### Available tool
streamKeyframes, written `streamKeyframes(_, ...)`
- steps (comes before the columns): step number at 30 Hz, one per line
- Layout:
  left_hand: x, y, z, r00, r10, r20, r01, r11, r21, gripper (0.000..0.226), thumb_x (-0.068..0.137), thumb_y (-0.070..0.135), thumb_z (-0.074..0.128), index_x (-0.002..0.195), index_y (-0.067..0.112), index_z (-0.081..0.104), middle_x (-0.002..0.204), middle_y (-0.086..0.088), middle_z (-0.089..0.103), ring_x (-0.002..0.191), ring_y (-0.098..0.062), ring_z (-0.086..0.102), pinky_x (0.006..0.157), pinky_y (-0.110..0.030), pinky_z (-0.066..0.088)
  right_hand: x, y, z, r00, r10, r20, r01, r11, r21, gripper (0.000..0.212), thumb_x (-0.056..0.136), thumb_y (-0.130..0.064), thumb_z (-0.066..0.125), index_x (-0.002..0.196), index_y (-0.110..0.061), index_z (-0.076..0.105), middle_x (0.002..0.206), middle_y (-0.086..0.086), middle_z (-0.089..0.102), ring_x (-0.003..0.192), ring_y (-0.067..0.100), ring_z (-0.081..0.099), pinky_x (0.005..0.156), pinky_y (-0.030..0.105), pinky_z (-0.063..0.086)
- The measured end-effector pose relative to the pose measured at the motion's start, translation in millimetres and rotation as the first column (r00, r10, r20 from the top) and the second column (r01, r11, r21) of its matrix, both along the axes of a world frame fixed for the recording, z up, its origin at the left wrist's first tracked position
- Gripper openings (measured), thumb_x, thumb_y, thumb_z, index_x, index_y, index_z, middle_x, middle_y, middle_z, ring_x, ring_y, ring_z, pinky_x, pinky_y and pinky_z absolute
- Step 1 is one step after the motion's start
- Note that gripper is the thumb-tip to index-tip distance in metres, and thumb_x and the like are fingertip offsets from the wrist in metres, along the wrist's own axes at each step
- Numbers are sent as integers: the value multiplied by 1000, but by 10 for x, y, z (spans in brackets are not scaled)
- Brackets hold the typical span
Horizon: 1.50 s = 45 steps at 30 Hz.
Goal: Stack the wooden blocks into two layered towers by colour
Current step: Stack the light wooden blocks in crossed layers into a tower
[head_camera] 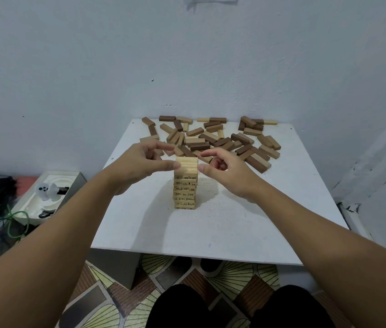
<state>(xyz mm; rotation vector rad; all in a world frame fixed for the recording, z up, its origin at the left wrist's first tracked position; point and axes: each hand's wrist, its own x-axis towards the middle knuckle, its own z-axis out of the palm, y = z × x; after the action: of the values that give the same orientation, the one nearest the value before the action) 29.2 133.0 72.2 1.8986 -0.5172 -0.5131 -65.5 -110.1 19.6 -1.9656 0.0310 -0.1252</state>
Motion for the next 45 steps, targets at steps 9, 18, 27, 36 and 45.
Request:
streamKeyframes(9, -7, -566, 162, 923, 30, 385, -109, 977, 185, 17, 97, 39, 69, 107, 26, 70, 65, 11, 48, 57, -4, 44, 55, -21, 37, -111, -366, -23, 984, -178, -15, 170, 959, -226, 35, 104, -44, 55, 135, -29, 62, 112, -11, 64, 98, 7, 60, 83, 27, 50)
streamKeyframes(18, 473, -1163, 200, 876, -141, 461, -114, 868, 483, 27, 107, 37, 52, 128, 29, 67, 124, 2, 65, 86, -9, 66, 60, -21, 44, 156, -804, -105, 975, -192, -109, 122, 880, -458, 60, 96, -61, 43, 149, -35, 50, 142, -1, 53, 132, 21, 49, 109, 50, 44)
streamKeyframes(27, 1351, -1347, -270, 872, -239, 426, -92, 776, 623, 31, 108, 30, 52, 132, 22, 69, 132, -4, 66, 98, -18, 56, 83, -28, 41, 1090, -777, -189, 983, -116, -144, 5, 795, -607, 43, 108, -49, 42, 150, -41, 49, 139, 4, 49, 138, 29, 38, 111, 51, 41)
streamKeyframes(36, 1833, -1204, -972, 823, -321, 468, -106, 724, 682, 41, 106, 56, 38, 141, 48, 58, 148, 0, 45, 135, -29, 28, 115, -42, 23, 1660, -738, -390, 984, -56, -167, -95, 627, -773, 42, 108, -52, 34, 149, -55, 40, 146, 1, 41, 136, 27, 32, 114, 50, 28)
streamKeyframes(45, 1764, -777, -1411, 633, -45, 773, -295, 909, 294, 36, 105, 36, 46, 128, 25, 72, 128, 2, 59, 123, -24, 39, 105, -38, 36, 1840, -769, -471, 1000, -17, -3, 10, 678, -735, 26, 98, -41, 49, 119, -39, 64, 126, -6, 49, 124, 21, 40, 111, 44, 31)
